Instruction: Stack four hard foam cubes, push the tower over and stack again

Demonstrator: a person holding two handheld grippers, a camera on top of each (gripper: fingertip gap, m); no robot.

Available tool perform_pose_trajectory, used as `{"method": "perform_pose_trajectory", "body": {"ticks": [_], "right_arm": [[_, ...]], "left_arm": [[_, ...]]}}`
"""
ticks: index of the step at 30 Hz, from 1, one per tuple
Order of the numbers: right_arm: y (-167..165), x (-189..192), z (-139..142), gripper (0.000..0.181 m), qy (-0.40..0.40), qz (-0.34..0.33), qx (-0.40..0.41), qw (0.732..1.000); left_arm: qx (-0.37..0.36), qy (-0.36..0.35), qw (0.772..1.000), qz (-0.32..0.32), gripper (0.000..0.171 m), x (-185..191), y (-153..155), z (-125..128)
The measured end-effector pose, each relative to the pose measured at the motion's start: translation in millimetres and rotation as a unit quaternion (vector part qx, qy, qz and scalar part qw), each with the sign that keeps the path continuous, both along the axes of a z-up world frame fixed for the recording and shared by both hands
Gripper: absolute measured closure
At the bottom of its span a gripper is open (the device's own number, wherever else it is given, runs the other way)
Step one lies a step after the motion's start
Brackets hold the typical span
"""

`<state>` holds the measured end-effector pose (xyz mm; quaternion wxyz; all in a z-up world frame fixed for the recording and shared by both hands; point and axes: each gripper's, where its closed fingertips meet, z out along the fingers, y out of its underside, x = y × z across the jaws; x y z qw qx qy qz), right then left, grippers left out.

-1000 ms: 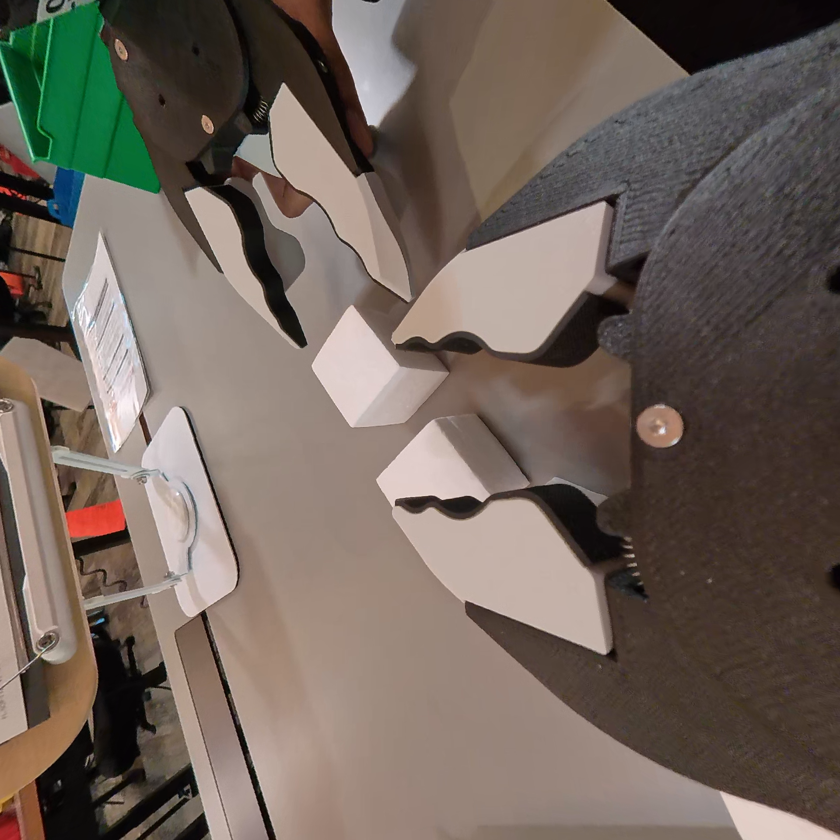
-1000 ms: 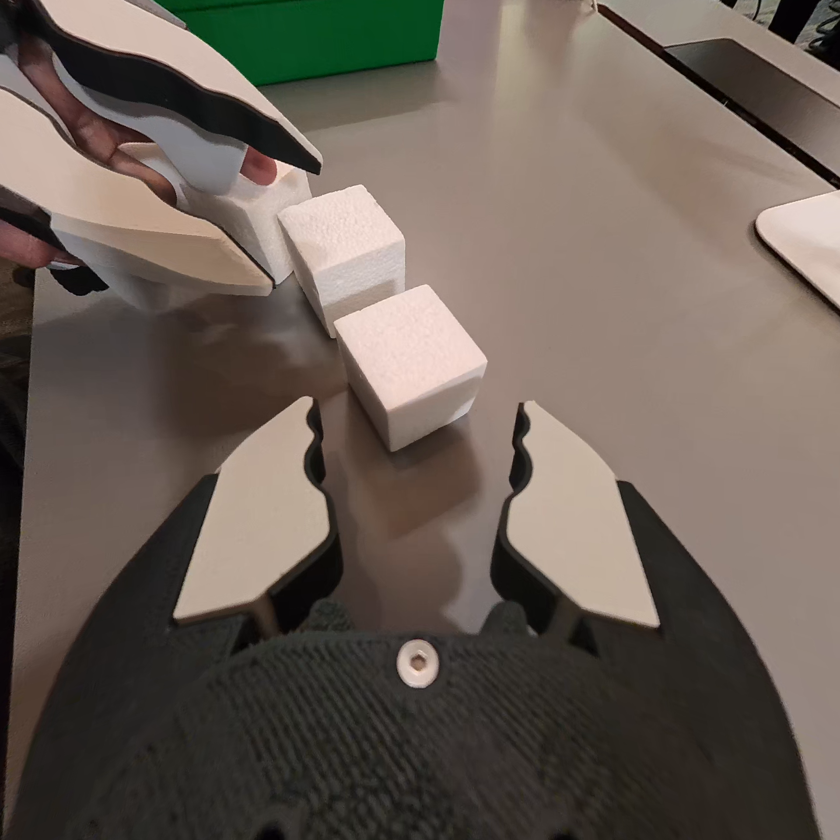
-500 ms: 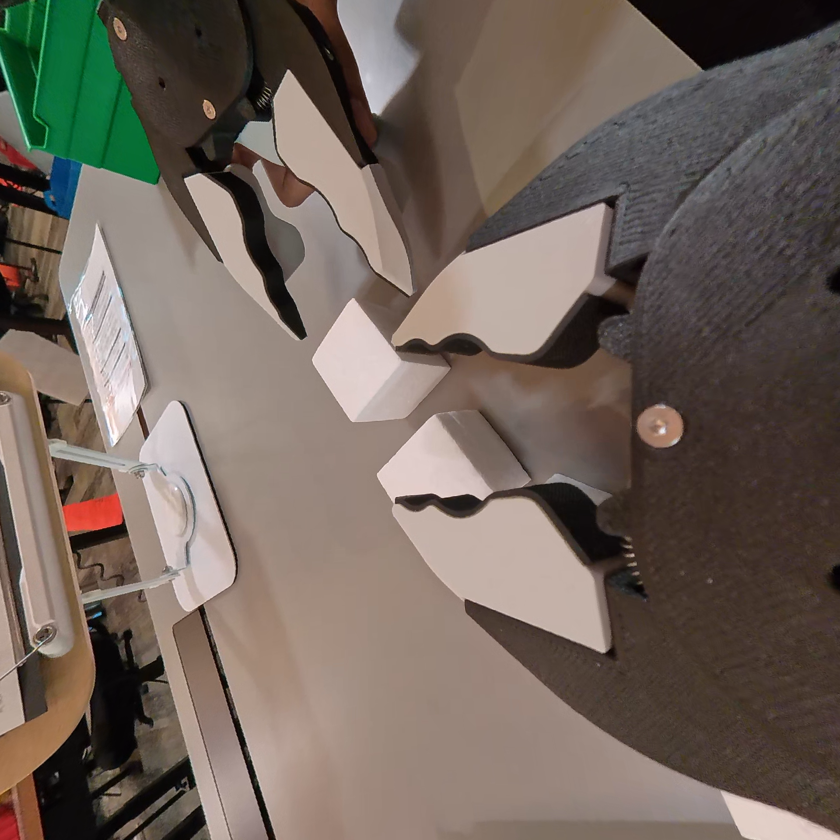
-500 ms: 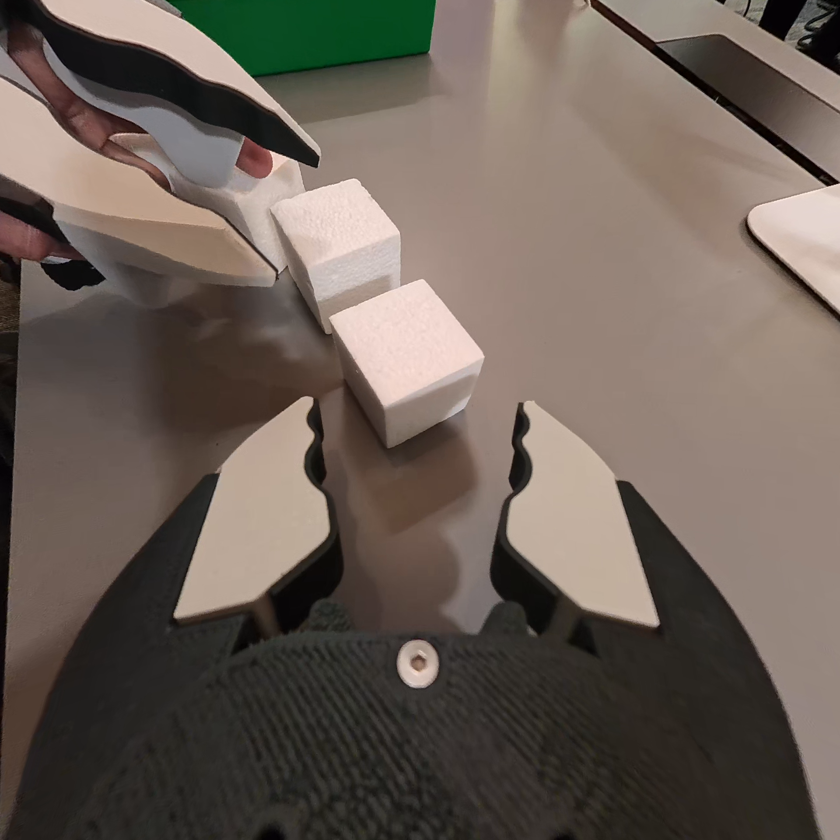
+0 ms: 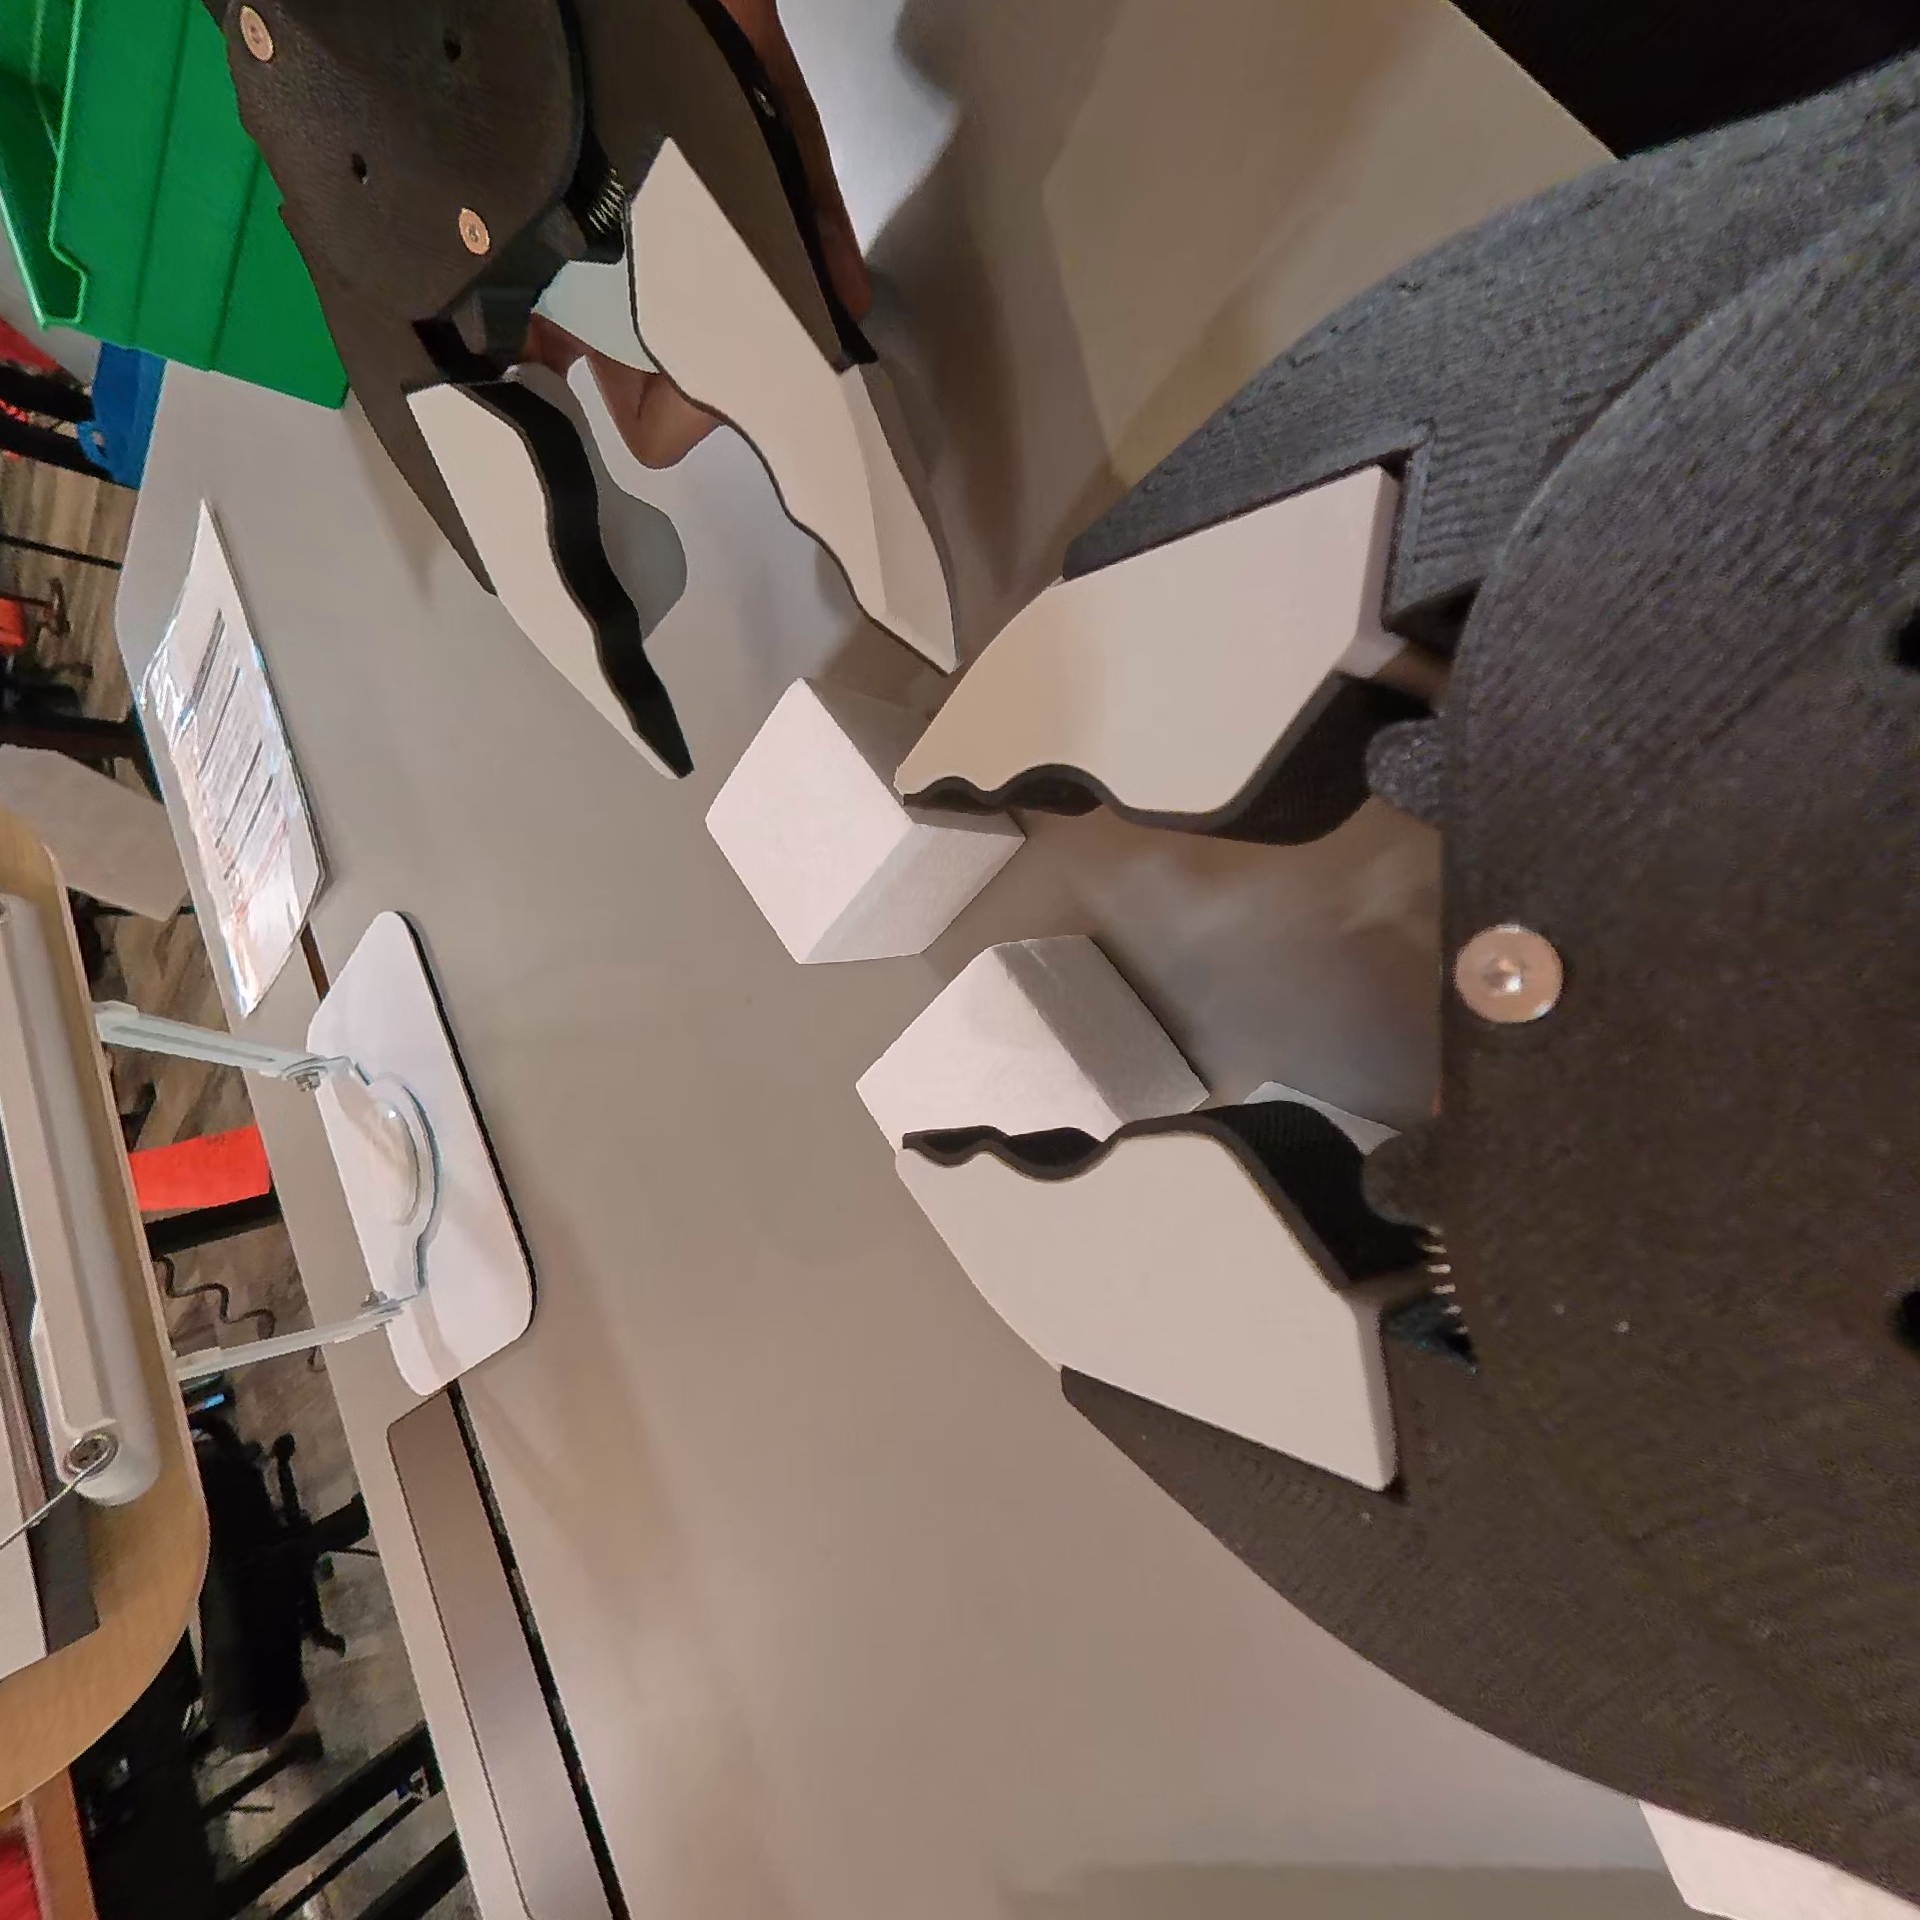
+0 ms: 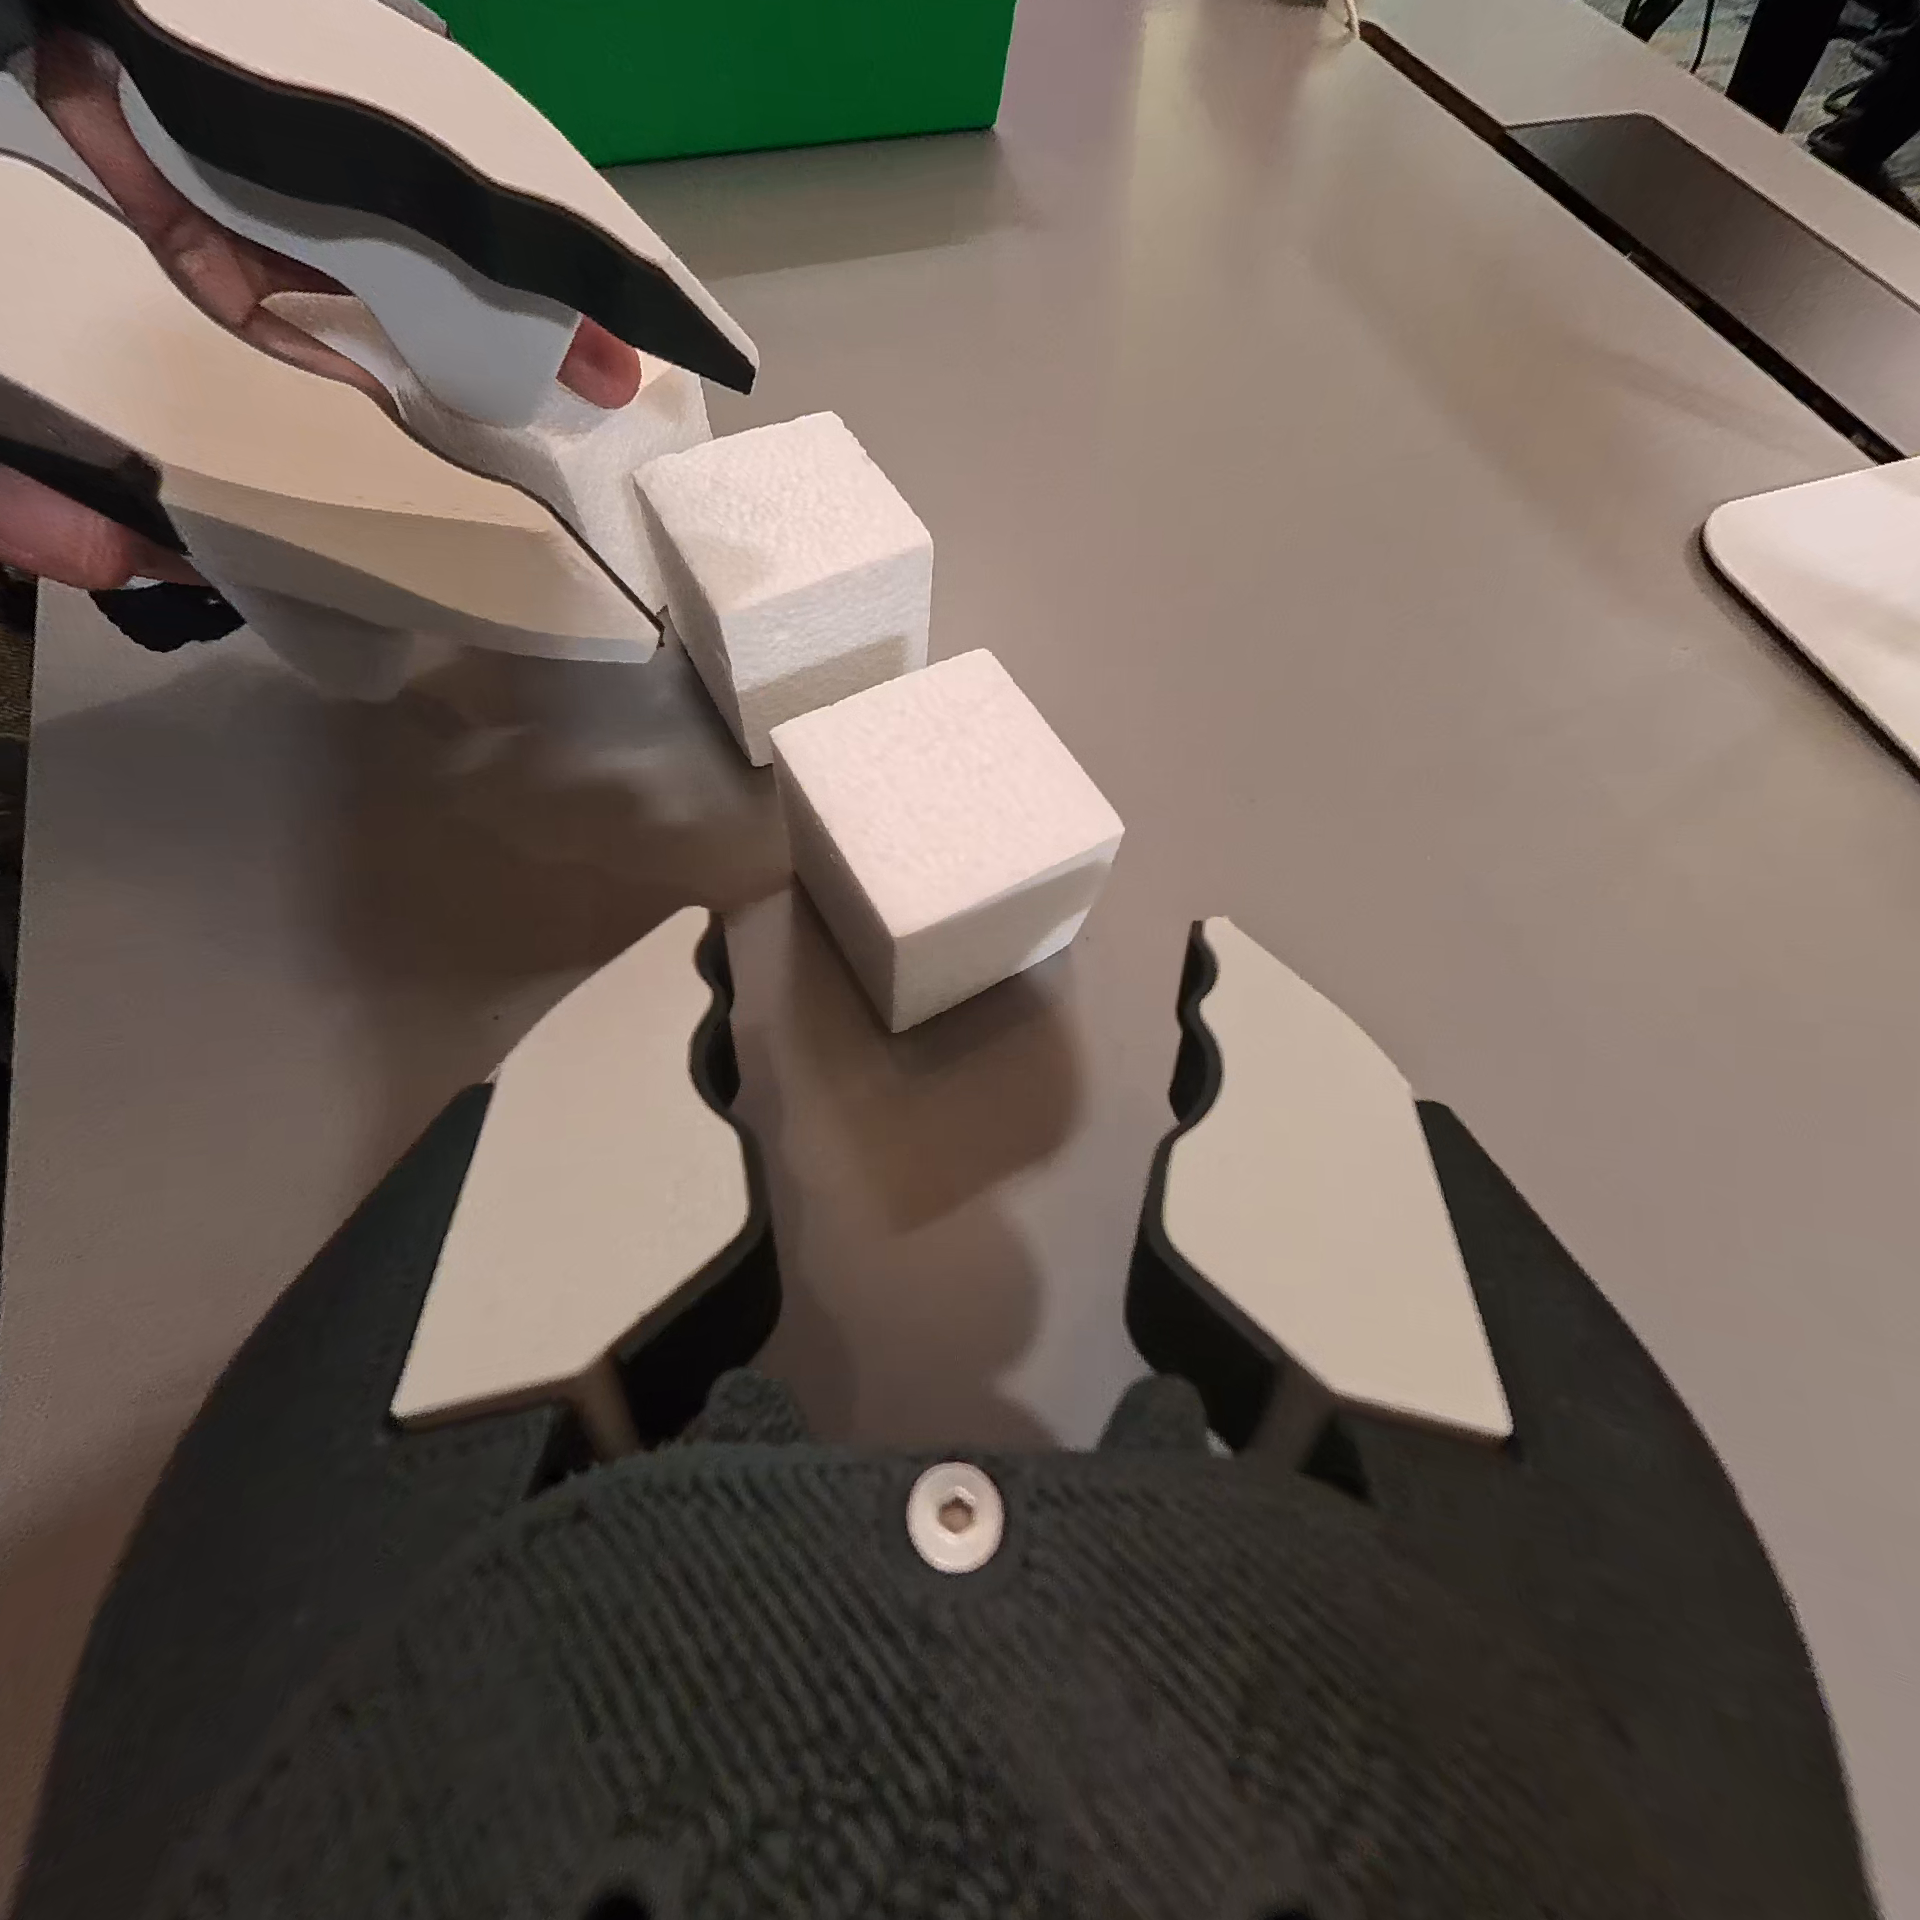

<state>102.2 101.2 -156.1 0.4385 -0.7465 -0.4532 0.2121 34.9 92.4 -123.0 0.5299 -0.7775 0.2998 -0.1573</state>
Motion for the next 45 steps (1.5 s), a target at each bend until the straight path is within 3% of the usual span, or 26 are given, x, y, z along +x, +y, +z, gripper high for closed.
{"method": "perform_pose_trajectory", "body": {"ticks": [27,35,45], "right_arm": [[1,-3,0,0.096,-0.007,-0.001,0.013,1.000],[4,-2,7,0.101,0.017,0.008,0.015,1.000],[11,-16,-1,0.103,-0.012,0.049,0.015,0.999]], "left_arm": [[0.002,0.005,1.000,0.003,0.113,-1,1,-1],[0.005,0.006,1.000,0.001,0.113,2,0,-1],[0.006,0.007,1.000,-0.001,0.114,3,-2,0]]}}
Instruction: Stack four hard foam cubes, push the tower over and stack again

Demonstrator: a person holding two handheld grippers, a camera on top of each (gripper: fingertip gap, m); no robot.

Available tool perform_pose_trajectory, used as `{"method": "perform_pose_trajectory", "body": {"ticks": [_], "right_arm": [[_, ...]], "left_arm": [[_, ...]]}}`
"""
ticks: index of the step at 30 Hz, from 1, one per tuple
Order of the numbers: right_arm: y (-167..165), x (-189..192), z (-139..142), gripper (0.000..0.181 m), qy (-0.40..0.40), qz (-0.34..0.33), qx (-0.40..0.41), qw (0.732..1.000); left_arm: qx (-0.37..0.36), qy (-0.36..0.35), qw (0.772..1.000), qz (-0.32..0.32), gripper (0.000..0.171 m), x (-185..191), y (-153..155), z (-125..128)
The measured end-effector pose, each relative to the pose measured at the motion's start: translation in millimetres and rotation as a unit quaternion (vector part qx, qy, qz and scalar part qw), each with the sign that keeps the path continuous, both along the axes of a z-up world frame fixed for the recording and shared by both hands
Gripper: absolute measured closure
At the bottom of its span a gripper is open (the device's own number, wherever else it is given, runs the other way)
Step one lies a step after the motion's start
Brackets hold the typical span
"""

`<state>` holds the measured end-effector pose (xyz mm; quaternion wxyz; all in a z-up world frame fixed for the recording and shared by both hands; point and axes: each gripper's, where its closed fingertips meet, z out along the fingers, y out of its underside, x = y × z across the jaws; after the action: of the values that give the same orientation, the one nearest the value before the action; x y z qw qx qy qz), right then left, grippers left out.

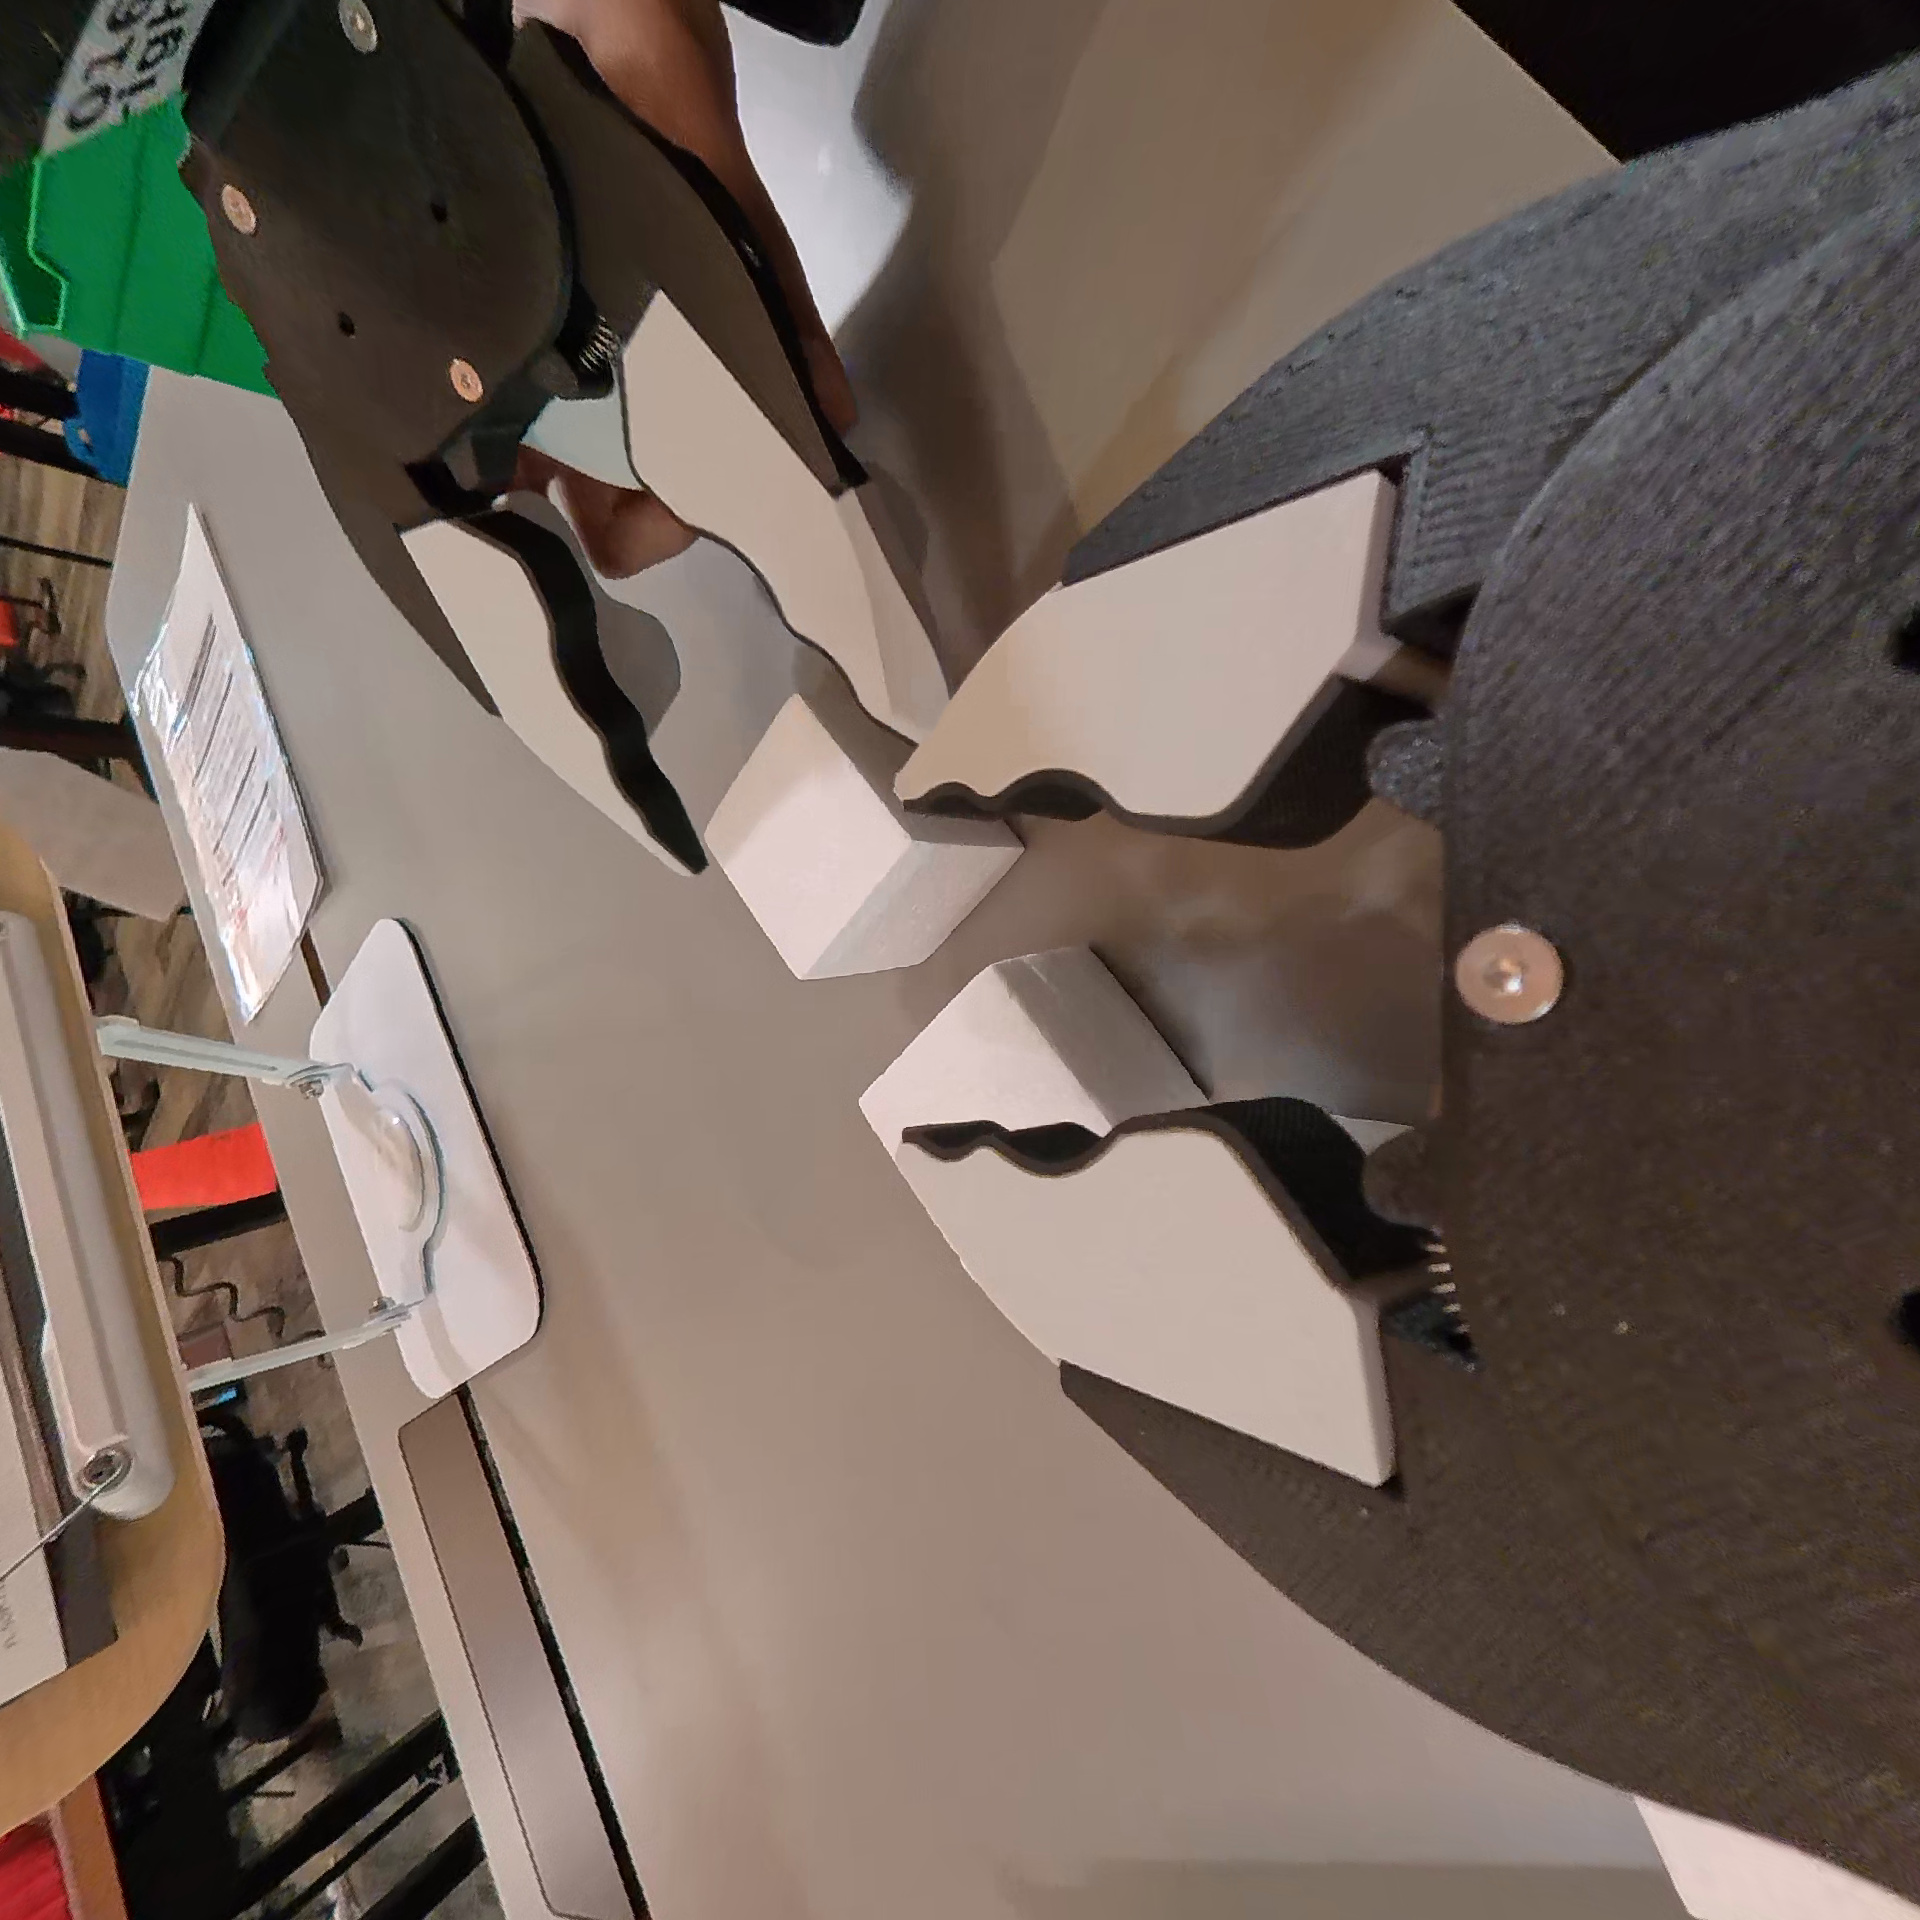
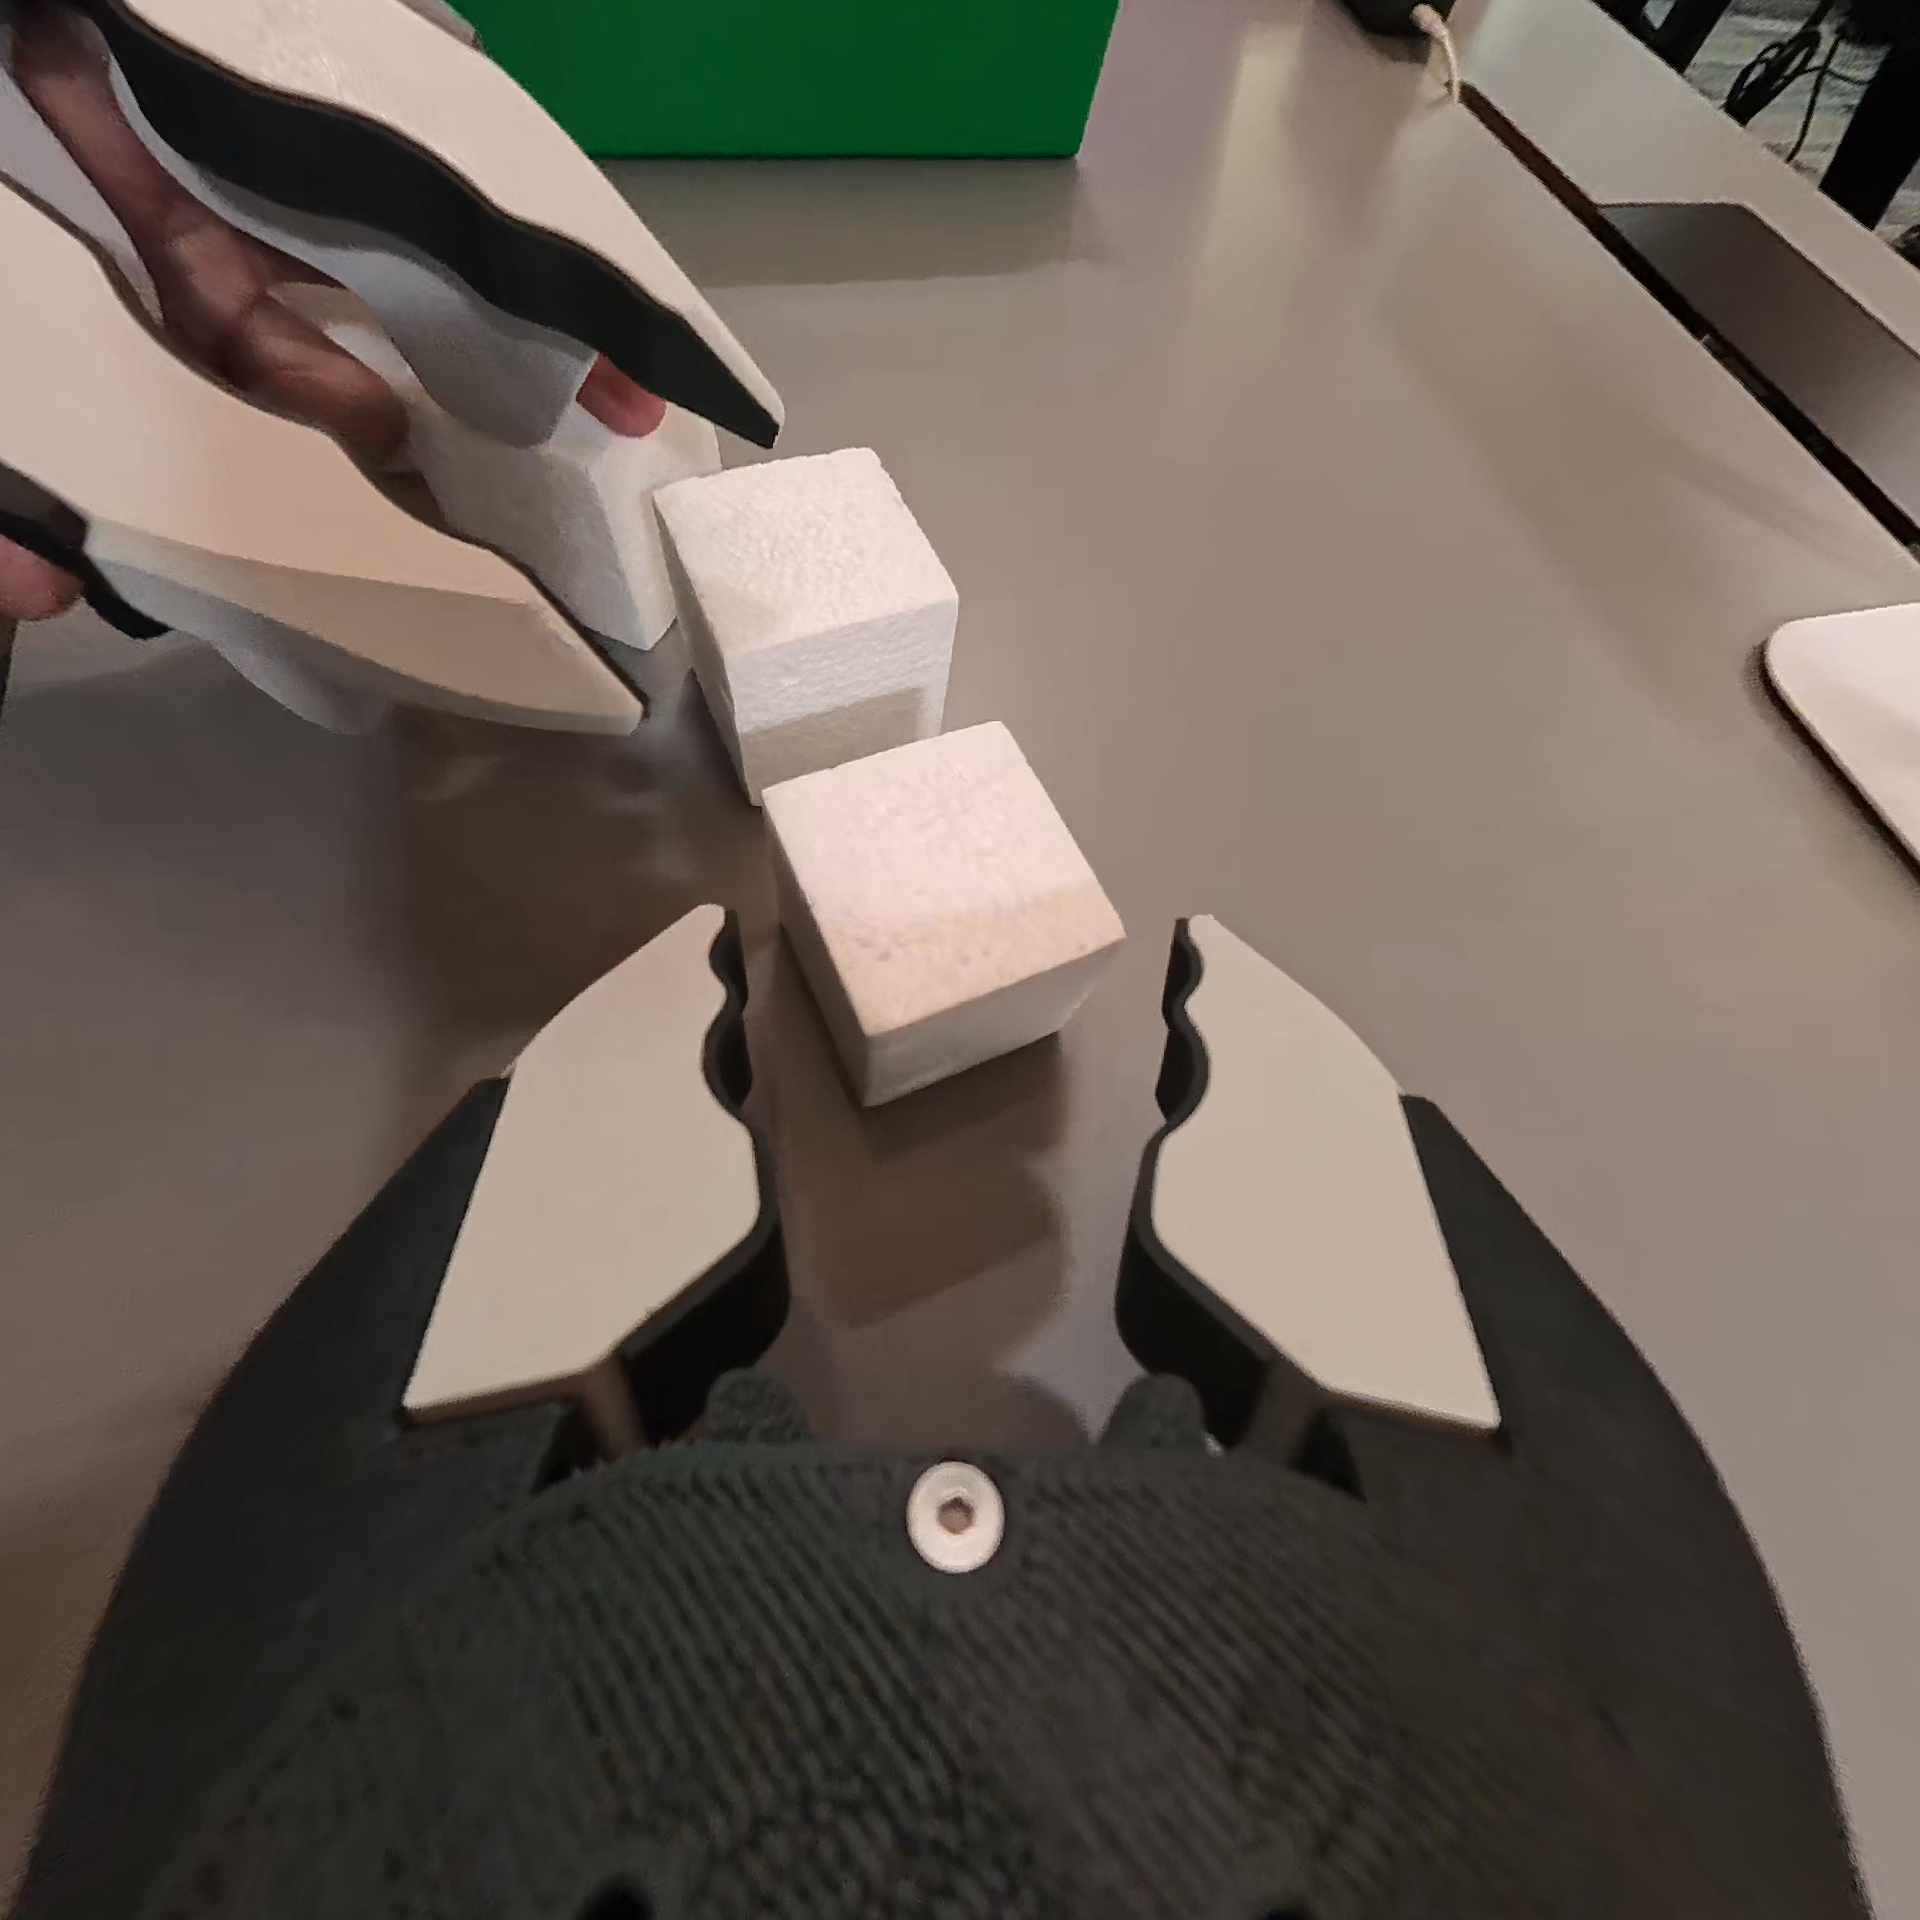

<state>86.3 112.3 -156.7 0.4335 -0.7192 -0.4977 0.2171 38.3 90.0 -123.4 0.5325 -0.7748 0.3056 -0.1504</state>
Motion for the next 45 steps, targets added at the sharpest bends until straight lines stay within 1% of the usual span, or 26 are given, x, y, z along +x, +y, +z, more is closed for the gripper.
{"method": "perform_pose_trajectory", "body": {"ticks": [2,4,7,10,14,18,22,26,32,45], "right_arm": [[-1,-1,-2,0.107,-0.006,0.005,0.000,1.000],[-1,0,0,0.123,-0.007,0.004,0.014,1.000],[2,7,1,0.123,-0.016,-0.003,0.038,0.999],[6,16,3,0.123,-0.019,-0.017,0.038,0.999],[17,37,12,0.123,-0.012,-0.053,0.047,0.997],[24,59,21,0.123,0.010,-0.086,0.038,0.995],[21,72,24,0.123,0.023,-0.092,0.021,0.995],[13,68,19,0.123,0.022,-0.078,-0.001,0.997],[4,63,-1,0.123,-0.032,-0.061,-0.017,0.997],[1,64,-1,0.123,-0.036,-0.082,-0.015,0.996]], "left_arm": [[0.000,0.001,1.000,0.001,0.114,0,1,0],[-0.001,0.003,1.000,0.001,0.114,-1,1,-1],[0.000,0.004,1.000,0.002,0.115,-1,2,-1],[0.000,0.004,1.000,0.004,0.115,-2,3,-1],[-0.001,0.000,1.000,0.006,0.115,-4,3,0],[-0.001,0.000,1.000,0.005,0.115,-3,3,0],[0.000,0.001,1.000,0.004,0.115,-2,3,0],[0.000,0.001,1.000,0.003,0.115,-2,4,0],[0.001,0.003,1.000,0.002,0.115,-1,3,0],[0.002,0.006,1.000,0.007,0.115,-3,5,0]]}}
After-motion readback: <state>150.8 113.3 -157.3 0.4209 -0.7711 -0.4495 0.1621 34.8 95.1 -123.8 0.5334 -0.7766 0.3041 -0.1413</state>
